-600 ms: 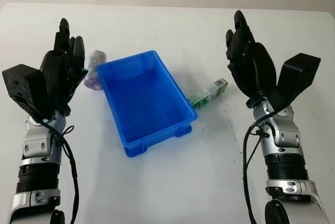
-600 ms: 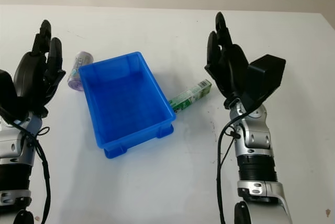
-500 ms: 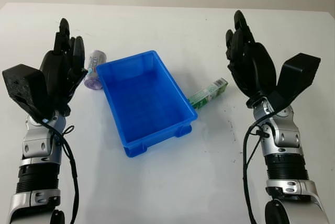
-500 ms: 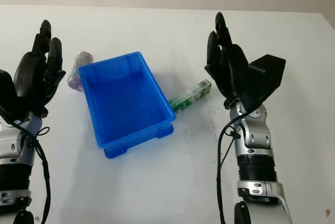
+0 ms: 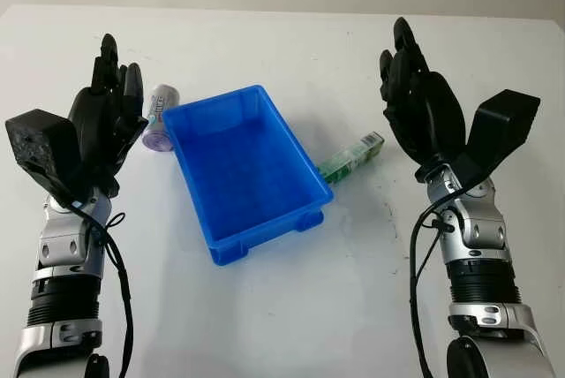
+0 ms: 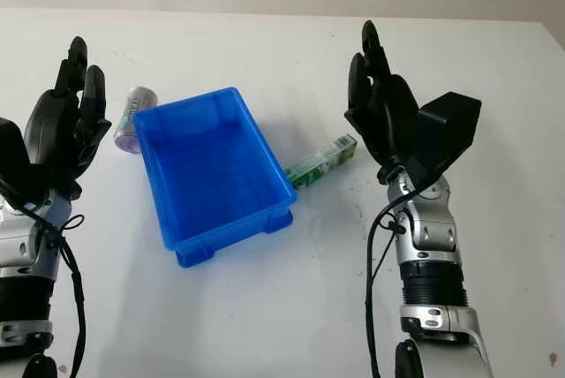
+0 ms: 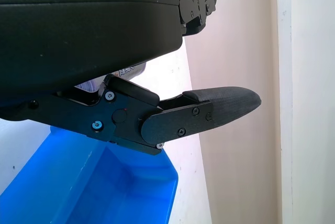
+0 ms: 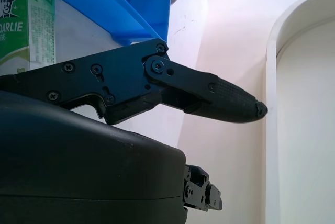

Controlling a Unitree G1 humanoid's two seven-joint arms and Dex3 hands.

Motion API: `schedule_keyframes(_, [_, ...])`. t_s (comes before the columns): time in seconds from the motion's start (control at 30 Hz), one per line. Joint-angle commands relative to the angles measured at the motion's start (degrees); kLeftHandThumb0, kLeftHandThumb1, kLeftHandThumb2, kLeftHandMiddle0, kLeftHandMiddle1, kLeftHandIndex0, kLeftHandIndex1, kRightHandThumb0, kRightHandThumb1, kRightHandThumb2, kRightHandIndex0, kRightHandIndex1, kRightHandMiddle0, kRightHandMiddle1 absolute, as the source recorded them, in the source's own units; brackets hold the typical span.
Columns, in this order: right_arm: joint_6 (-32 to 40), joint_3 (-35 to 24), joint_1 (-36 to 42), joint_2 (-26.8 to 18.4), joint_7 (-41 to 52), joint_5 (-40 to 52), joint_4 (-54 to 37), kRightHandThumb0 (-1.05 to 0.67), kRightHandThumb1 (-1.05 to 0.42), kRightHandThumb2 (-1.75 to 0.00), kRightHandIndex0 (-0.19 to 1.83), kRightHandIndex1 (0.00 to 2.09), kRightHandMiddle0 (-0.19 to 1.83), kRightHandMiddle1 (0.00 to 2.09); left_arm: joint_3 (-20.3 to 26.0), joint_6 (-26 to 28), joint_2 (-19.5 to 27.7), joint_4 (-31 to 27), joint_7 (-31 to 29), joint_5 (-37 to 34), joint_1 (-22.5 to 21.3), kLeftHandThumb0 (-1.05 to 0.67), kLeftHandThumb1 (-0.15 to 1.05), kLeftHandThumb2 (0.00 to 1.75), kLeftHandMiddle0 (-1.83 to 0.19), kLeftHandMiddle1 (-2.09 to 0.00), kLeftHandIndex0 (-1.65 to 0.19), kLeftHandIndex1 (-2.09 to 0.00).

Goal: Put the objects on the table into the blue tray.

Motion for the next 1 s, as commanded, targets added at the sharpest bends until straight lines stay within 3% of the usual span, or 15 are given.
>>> schedule_keyframes(0.0, [-0.40, -0.60, -2.38, -2.29, 0.98, 0.03, -0.02, -0.74, -1.05, -0.60, -0.19, 0.00, -0.19, 0.00, 0.22, -0.25, 0.79, -0.26, -0.15, 0.18, -0.86, -0.78, 1.05, 0.64, 0.19, -0.04, 0.19, 0.00])
schedule_keyframes(0.23, [-6.62, 4.05, -8.55, -13.14, 7.67, -9.56, 5.20, -0.77, -1.05, -0.18, -0.19, 0.00, -0.19, 0.00, 0.00, 0.42, 0.84, -0.58, -0.05, 0.35, -0.82, -0.77, 1.05, 0.64, 0.19, -0.04, 0.19, 0.00])
schedule_keyframes(0.33, [-7.19, 6.35, -11.54, -17.78, 11.79, -13.10, 7.27, -0.76, -0.96, -0.06, -0.17, 0.01, -0.16, 0.02, 0.10, 0.64, 0.54, -0.67, 0.00, 0.00, -0.93, -0.76, 1.05, 0.64, 0.19, -0.05, 0.19, 0.00])
schedule_keyframes(0.6, [-8.37, 12.76, -16.94, -26.01, 20.13, -21.86, 6.14, -0.75, -0.79, -0.02, -0.03, 0.09, 0.00, 0.09, 0.03, 0.77, 0.47, -0.80, -0.22, -0.09, -0.99, -0.76, 1.05, 0.63, 0.19, -0.05, 0.19, 0.00])
schedule_keyframes(0.97, [-18.64, 20.15, -17.25, -30.09, 20.58, -34.88, 4.03, -0.63, -0.71, -0.05, 0.32, 0.18, 0.34, 0.11, -0.15, 1.27, 0.40, -0.91, -0.09, 0.02, -1.29, -0.76, 1.05, 0.64, 0.19, -0.03, 0.19, 0.00])
